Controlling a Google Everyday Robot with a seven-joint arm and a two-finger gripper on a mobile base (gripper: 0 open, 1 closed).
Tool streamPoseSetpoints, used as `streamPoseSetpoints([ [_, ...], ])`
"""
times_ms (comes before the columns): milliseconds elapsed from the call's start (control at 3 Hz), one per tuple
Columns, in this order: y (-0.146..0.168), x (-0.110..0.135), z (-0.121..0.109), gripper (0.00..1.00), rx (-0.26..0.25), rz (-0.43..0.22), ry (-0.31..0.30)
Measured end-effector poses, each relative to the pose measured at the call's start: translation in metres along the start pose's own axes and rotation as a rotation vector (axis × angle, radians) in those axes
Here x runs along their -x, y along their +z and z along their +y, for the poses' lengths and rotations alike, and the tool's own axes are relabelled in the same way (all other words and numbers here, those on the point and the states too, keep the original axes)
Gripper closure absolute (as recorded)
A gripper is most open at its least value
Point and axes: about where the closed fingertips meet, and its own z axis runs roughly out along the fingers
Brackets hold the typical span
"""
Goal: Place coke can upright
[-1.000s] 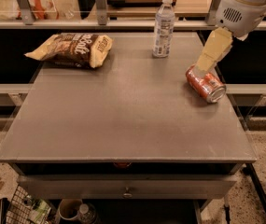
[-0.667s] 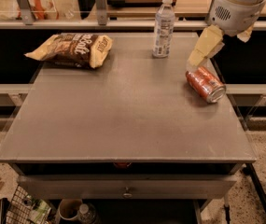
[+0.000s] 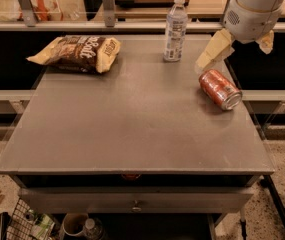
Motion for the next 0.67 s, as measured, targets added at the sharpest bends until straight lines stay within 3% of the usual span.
streamPoseSetpoints([
  [333, 0.014, -0.008, -0.010, 0.00, 0.025, -0.001, 0.062],
  [667, 0.029, -0.007, -0.009, 0.00, 0.053, 0.007, 0.085],
])
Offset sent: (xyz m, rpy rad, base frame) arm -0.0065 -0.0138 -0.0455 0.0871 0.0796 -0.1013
